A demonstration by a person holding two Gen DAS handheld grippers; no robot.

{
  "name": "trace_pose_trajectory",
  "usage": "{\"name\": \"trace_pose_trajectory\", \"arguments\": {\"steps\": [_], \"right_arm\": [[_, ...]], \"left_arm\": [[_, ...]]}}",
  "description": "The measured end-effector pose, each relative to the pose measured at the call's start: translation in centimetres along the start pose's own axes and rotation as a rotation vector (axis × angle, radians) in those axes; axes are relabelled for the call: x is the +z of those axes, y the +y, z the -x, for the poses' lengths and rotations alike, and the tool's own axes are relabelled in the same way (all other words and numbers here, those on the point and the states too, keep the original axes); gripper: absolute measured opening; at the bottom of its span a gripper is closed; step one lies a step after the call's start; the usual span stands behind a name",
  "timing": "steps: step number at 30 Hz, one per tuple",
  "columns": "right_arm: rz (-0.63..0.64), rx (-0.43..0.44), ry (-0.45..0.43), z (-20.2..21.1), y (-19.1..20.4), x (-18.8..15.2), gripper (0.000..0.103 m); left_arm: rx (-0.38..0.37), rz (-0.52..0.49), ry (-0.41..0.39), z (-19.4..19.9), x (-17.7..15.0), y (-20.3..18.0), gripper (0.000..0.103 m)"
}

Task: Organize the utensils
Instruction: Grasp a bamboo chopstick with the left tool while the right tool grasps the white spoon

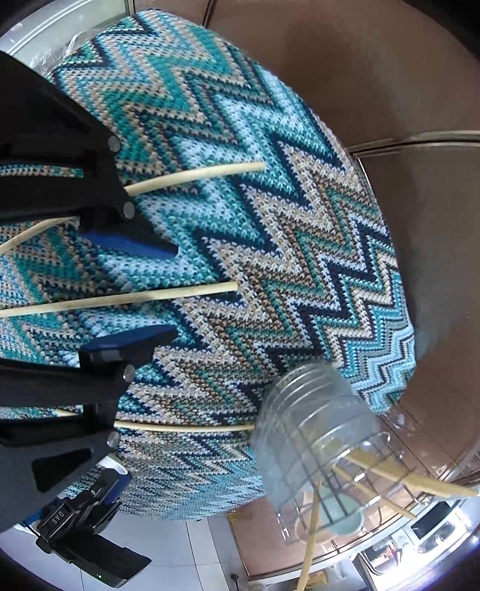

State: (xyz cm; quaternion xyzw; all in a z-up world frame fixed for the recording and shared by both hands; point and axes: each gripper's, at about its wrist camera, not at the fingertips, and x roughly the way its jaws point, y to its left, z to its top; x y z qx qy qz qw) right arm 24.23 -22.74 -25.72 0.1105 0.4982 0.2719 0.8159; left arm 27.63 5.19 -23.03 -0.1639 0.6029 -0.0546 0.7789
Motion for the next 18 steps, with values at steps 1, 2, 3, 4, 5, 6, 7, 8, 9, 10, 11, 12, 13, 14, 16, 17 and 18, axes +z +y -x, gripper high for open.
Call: {"name": "trace_pose_trajectory", "arguments": {"steps": [1, 2, 3, 4, 5, 6, 7, 8, 9, 10, 11, 12, 13, 14, 16, 17, 18], "right_arm": [[0.011, 0.004, 0.009, -0.2, 0.0, 0.2, 0.021], [0.024, 0.006, 0.018, -0.4, 0.1, 0.3, 0.018], [0.033, 0.007, 0.026, -0.6, 0.1, 0.5, 0.015], [0.041, 0.012, 0.037, -0.9, 0.1, 0.7, 0.015], [0.048, 0.017, 0.044, -1.0, 0.0, 0.8, 0.013], [0.057, 0.018, 0.050, -1.2, 0.0, 0.8, 0.010], [0.067, 0.018, 0.055, -1.3, 0.0, 0.9, 0.010], [0.077, 0.016, 0.058, -1.4, 0.0, 1.0, 0.009], [0.083, 0.015, 0.059, -1.5, 0.0, 1.1, 0.009], [0.091, 0.015, 0.061, -1.7, 0.1, 1.2, 0.008], [0.100, 0.016, 0.060, -1.7, 0.1, 1.2, 0.008], [0.111, 0.015, 0.060, -1.7, 0.1, 1.2, 0.007], [0.123, 0.011, 0.059, -1.7, 0.2, 1.3, 0.007], [0.133, 0.006, 0.057, -1.7, 0.4, 1.2, 0.006], [0.152, -0.009, 0.052, -1.8, 0.6, 1.3, 0.006], [0.161, -0.018, 0.049, -1.8, 0.7, 1.3, 0.006], [0.170, -0.032, 0.042, -1.8, 0.9, 1.2, 0.006]], "left_arm": [[0.008, -0.005, 0.006, -0.2, 0.2, -0.2, 0.032], [0.014, -0.007, 0.009, -0.4, 0.3, -0.2, 0.030], [0.020, -0.009, 0.014, -0.5, 0.5, -0.3, 0.029], [0.026, -0.008, 0.021, -0.8, 0.6, -0.3, 0.028], [0.031, -0.010, 0.024, -0.9, 0.7, -0.3, 0.027], [0.038, -0.013, 0.026, -1.0, 0.8, -0.4, 0.024], [0.049, -0.016, 0.028, -1.1, 1.0, -0.6, 0.022], [0.060, -0.016, 0.029, -1.2, 1.1, -0.6, 0.019], [0.068, -0.018, 0.030, -1.3, 1.1, -0.6, 0.016], [0.074, -0.019, 0.031, -1.4, 1.1, -0.8, 0.015], [0.082, -0.023, 0.028, -1.5, 1.2, -0.9, 0.012], [0.087, -0.027, 0.023, -1.5, 1.1, -1.0, 0.009], [0.089, -0.029, 0.020, -1.6, 1.1, -1.1, 0.008], [0.092, -0.031, 0.015, -1.7, 1.0, -1.2, 0.007], [0.091, -0.029, -0.005, -1.6, 0.8, -1.3, 0.006], [0.088, -0.029, -0.012, -1.5, 0.7, -1.4, 0.005], [0.088, -0.028, -0.028, -1.3, 0.4, -1.4, 0.005]]}}
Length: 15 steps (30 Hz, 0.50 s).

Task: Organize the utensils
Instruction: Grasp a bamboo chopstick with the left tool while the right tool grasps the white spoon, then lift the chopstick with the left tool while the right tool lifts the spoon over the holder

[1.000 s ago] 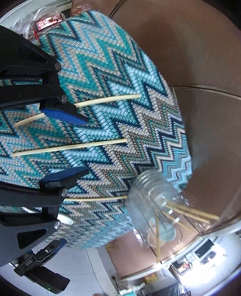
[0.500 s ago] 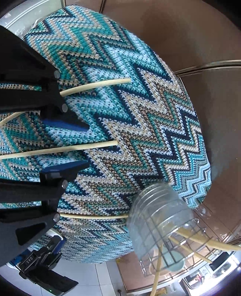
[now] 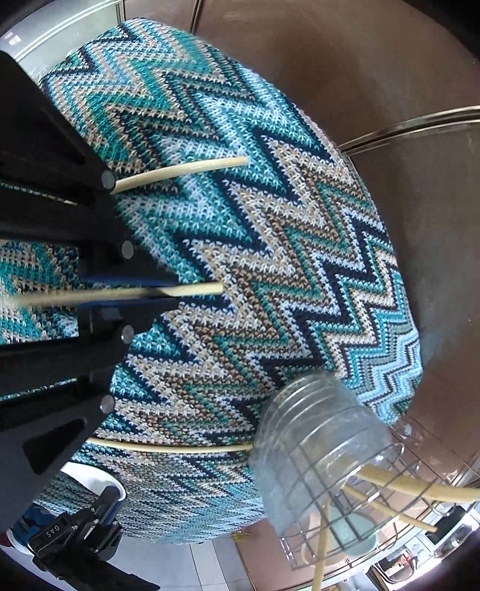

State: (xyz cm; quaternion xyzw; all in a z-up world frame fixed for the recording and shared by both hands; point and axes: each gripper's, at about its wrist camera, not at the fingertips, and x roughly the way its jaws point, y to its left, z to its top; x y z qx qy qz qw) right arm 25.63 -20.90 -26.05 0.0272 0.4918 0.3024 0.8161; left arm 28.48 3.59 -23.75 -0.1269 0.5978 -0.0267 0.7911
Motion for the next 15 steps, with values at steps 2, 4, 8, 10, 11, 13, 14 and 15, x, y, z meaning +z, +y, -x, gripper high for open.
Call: {"name": "trace_pose_trajectory", "arguments": {"steps": [2, 4, 8, 10, 11, 13, 14, 15], "right_arm": [[0.009, -0.015, -0.014, 0.4, 0.1, -0.1, 0.006], [0.019, -0.032, -0.036, 1.0, 0.4, -0.2, 0.006], [0.038, -0.074, -0.079, 2.7, 1.4, -0.3, 0.005], [0.045, -0.095, -0.110, 3.8, 1.9, -0.2, 0.005], [0.049, -0.110, -0.132, 4.6, 2.2, 0.1, 0.006], [0.062, -0.140, -0.172, 5.9, 2.9, 0.7, 0.006], [0.068, -0.155, -0.192, 6.6, 3.2, 1.1, 0.006], [0.074, -0.170, -0.218, 7.4, 3.5, 1.6, 0.006]], "left_arm": [[-0.009, 0.003, -0.026, 0.3, -0.3, 0.0, 0.005], [-0.022, 0.006, -0.068, 1.1, -0.8, 0.1, 0.005], [-0.060, 0.014, -0.159, 3.4, -1.7, 0.6, 0.005], [-0.098, 0.004, -0.214, 5.0, -2.1, 0.7, 0.005], [-0.105, -0.009, -0.243, 5.9, -2.4, 0.5, 0.005], [-0.129, -0.028, -0.296, 7.7, -2.5, 0.0, 0.005], [-0.148, -0.036, -0.326, 8.7, -2.6, -0.2, 0.005], [-0.156, -0.044, -0.356, 9.7, -2.6, -0.5, 0.005]]}}
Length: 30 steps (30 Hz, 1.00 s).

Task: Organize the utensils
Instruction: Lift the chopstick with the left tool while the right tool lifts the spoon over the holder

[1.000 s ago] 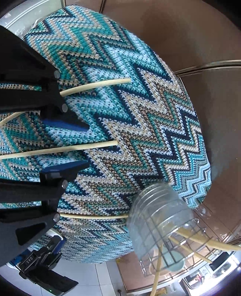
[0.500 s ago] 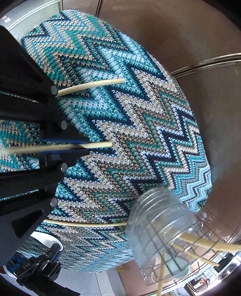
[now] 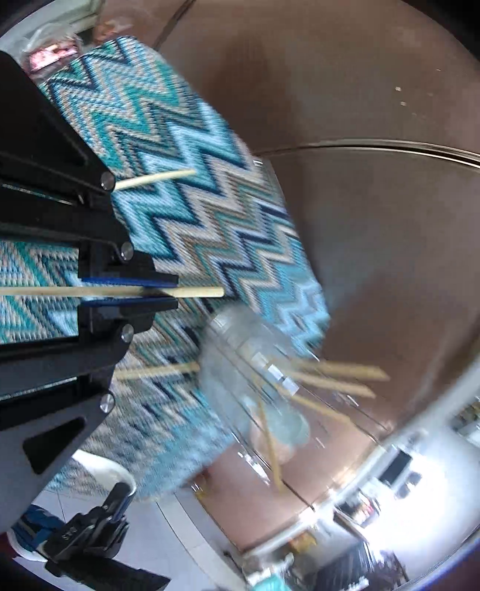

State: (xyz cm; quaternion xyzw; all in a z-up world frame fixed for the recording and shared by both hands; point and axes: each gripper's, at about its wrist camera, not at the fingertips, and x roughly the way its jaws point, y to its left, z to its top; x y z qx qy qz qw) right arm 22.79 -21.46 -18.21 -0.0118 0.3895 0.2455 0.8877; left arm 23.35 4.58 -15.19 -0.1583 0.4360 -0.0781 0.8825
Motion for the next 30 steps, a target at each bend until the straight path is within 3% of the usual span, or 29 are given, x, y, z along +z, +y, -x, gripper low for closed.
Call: {"name": "trace_pose_trajectory", "arguments": {"steps": [10, 16, 24, 30], "right_arm": [[0.038, -0.192, -0.327, 6.3, 1.2, 9.2, 0.006], [0.084, -0.313, -0.475, 5.3, 1.9, 13.4, 0.006], [0.162, -0.421, -0.516, -0.3, 2.4, 14.4, 0.006], [0.179, -0.420, -0.537, -3.5, 2.4, 12.3, 0.007]], "left_arm": [[-0.186, -0.019, -0.403, 8.0, 9.5, -5.6, 0.005], [-0.161, -0.033, -0.603, 7.0, 13.4, -9.0, 0.004], [-0.040, -0.091, -0.700, 0.2, 13.8, -10.8, 0.005], [0.010, -0.120, -0.727, -3.0, 11.4, -9.6, 0.005]]}}
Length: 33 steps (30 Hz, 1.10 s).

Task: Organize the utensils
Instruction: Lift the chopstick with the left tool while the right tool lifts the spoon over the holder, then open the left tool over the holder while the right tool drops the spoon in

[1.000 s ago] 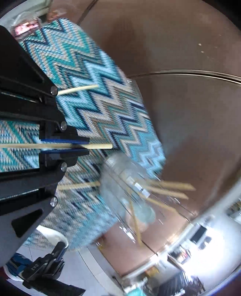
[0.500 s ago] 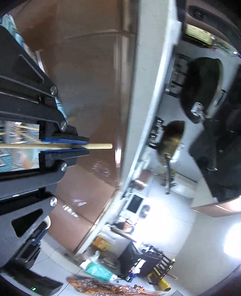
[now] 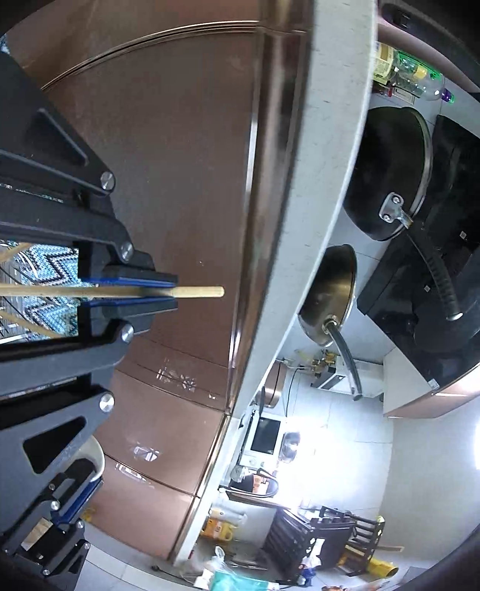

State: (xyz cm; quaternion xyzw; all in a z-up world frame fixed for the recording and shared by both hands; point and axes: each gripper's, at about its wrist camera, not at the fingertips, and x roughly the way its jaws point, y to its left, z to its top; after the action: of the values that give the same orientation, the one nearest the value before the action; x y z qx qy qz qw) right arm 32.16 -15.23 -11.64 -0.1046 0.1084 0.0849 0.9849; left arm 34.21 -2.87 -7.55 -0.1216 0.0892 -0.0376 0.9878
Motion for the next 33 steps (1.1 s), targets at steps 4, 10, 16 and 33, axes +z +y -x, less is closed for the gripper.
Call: {"name": "trace_pose_trajectory", "arguments": {"steps": [4, 10, 16, 33], "right_arm": [[-0.021, 0.045, 0.005, -0.2, 0.4, -1.3, 0.021], [-0.074, 0.069, -0.025, 1.9, -0.3, -0.5, 0.037], [-0.116, 0.076, -0.041, 5.3, -1.3, 1.1, 0.037], [-0.209, 0.110, 0.145, 10.8, 0.7, -2.0, 0.037]], "left_arm": [[-0.004, -0.002, 0.016, 0.3, -1.4, 0.5, 0.007], [-0.015, 0.014, 0.021, 2.7, -0.7, 1.5, 0.025], [-0.004, 0.010, 0.087, 6.7, 1.3, 2.9, 0.025], [0.107, 0.099, 0.369, 15.7, -3.4, 7.5, 0.030]]}}
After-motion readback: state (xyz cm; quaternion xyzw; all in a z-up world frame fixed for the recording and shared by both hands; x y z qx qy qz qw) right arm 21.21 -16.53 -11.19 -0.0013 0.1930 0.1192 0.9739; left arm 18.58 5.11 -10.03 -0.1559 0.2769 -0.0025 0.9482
